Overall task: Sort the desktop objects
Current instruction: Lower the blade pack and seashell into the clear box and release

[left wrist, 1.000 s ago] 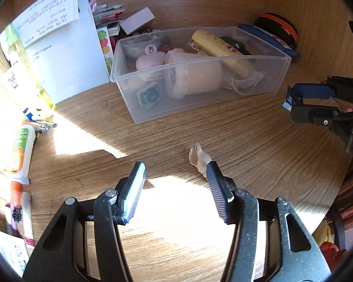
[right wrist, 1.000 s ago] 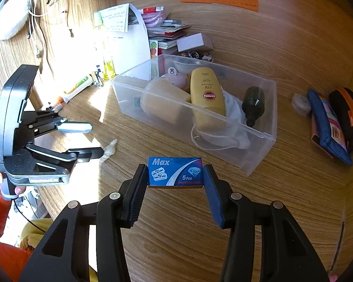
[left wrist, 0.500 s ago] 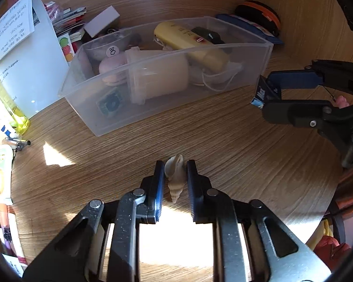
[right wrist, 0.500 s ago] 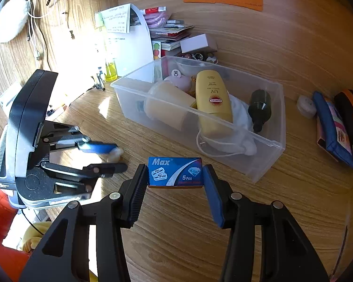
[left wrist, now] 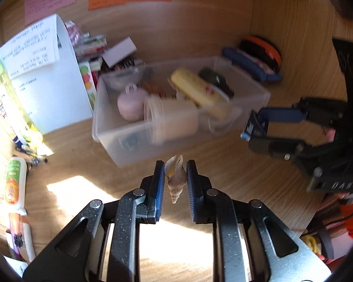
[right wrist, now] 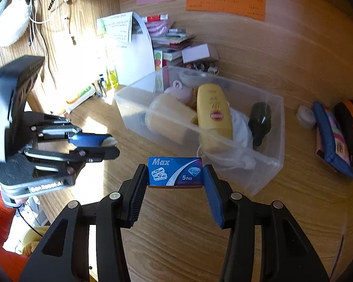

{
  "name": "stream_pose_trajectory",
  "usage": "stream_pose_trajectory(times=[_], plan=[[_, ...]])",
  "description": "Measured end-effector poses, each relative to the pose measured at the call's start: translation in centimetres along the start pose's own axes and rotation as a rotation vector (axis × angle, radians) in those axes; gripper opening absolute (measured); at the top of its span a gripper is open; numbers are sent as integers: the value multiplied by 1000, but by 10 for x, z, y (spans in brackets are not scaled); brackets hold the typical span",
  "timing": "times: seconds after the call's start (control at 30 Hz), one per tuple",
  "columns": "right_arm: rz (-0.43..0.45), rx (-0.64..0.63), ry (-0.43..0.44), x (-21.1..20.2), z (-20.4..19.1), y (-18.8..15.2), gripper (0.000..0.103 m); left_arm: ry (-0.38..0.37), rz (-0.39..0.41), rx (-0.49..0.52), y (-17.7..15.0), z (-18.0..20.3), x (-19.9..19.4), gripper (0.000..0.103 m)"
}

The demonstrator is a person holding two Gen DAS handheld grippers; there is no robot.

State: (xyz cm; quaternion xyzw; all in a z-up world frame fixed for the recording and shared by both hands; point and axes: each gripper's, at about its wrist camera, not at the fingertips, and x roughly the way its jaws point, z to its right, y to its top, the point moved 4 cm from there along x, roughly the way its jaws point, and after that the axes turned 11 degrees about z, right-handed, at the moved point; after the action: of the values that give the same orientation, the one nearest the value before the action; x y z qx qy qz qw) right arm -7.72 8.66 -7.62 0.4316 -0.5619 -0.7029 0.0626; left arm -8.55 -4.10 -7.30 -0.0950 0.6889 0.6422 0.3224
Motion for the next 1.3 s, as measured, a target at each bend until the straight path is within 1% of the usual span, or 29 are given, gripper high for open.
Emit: stream_pose_trajectory(times=[0.17, 0.3, 0.5, 0.67, 0.9, 1.1, 1.3], plan=[[37, 4, -4, -3, 4, 16, 44, -5, 55, -5, 26, -7, -6, 17], [56, -3, -16, -2, 8, 28, 44, -5, 70, -15, 41, -16, -3, 17], [82, 10, -36, 7, 21, 45, 44, -34, 52, -35, 56, -24, 19, 17], [73, 39, -54, 25, 41, 54, 44, -57, 33, -34, 69, -21, 41, 18], [31, 68, -73, 49, 65, 49, 44, -90, -6, -41, 76, -14, 74, 17], [17, 92, -72, 63, 78, 44, 44, -85, -36, -43, 72, -12, 94, 17], [12, 105, -70, 71, 84, 39, 45, -82, -46, -38, 67, -12, 104, 17]])
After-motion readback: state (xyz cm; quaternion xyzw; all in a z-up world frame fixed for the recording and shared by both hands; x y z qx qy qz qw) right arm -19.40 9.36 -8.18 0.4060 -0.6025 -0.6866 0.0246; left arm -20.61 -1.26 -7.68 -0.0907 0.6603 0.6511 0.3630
